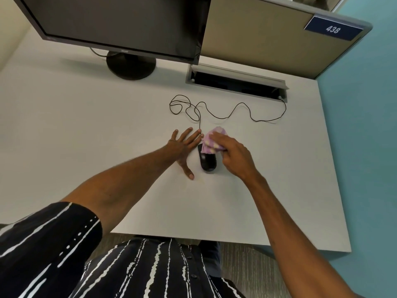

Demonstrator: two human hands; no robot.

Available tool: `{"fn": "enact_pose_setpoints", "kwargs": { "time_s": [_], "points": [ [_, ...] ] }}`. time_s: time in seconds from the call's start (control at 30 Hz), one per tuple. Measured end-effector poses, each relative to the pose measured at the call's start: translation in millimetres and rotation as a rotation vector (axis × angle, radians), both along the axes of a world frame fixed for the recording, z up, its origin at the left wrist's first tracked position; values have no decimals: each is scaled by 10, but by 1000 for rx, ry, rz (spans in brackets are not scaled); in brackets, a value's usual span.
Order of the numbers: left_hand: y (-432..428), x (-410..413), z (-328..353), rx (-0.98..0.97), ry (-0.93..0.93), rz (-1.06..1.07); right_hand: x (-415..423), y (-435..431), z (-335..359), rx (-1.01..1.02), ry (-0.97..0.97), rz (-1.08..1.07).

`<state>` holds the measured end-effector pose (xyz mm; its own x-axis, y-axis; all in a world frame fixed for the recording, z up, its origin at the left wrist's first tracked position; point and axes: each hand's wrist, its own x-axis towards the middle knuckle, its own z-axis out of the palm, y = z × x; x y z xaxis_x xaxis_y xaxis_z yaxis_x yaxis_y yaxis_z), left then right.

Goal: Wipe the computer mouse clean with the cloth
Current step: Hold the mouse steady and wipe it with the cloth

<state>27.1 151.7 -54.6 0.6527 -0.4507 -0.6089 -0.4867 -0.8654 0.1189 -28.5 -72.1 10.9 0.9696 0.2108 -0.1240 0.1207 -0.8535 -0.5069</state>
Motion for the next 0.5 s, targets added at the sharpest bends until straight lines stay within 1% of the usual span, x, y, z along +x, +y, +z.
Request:
{"fn": "enact_pose_setpoints", "kwargs": {
  "time_s": [0.07,0.13,0.23,0.27,0.33,0.5],
  "points": [
    [-9,7,14,5,8,-4,111,119,-15,-58,45,4],
    [-7,2,8,2,13,2,181,241,-75,-122,125,53],
    [-4,7,10,16,13,2,159,386,-211,-306,254,178],
    [-7,15,8,23,18,0,116,404,-253,-366,266,221],
    [-16,26,4,33,26,-9,7,393,-316,-438,199,301],
    [-14,30,-9,22,26,-6,-305,293,-413,-457,-2,408]
  ]
}}
